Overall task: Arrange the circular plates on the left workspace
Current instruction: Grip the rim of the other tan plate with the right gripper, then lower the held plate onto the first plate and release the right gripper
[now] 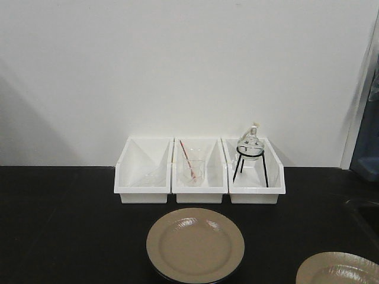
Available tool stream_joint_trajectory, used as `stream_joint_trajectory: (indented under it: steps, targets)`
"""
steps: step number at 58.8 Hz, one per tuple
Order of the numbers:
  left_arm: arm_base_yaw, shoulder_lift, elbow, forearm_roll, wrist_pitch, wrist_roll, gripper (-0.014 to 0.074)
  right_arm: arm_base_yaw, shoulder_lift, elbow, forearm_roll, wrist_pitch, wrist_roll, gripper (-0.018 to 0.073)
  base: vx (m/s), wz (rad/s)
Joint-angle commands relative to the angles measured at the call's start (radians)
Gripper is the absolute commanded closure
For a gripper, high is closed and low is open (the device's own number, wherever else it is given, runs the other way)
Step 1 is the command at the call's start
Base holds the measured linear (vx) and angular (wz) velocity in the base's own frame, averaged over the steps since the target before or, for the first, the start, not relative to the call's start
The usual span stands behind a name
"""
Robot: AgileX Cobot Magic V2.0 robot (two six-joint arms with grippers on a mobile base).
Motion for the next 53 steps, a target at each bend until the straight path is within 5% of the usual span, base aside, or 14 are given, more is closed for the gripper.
stream_joint_trajectory:
  steps: [1, 7, 18, 27, 40, 53]
  targets:
    - [-0.004, 0.006, -0.022, -0.067, -0.047, -0.011, 0.0597, -0.004, -0.011, -0.025, 0.071, 0.082, -0.048, 0.0124, 0.0, 0.0]
    - [-0.004, 0.006, -0.022, -0.067, -0.047, -0.011, 0.0597, -0.004, 0.008, -0.025, 0.099, 0.107, -0.069, 0.0226, 0.0, 0.0]
    - [-0.004, 0.006, -0.022, -0.067, -0.043, -0.016, 0.0597, -0.004, 0.009, -0.025, 0.148, 0.124, -0.102, 0.0576, 0.0, 0.0]
    - [-0.004, 0.006, -0.022, -0.067, -0.041, -0.016, 0.0597, -0.004, 0.0, -0.025, 0.255, 0.143, -0.123, 0.0569, 0.0, 0.0]
    - [-0.004, 0.006, -0.022, -0.067, -0.04, -0.016, 0.0597, 0.006, -0.049, -0.025, 0.568, 0.223, -0.186, 0.0564, 0.0, 0.0]
    - [-0.004, 0.006, -0.022, -0.066, -0.04, -0.016, 0.0597, 0.134, -0.087, -0.025, 0.832, 0.29, -0.211, 0.0563, 0.0, 0.0]
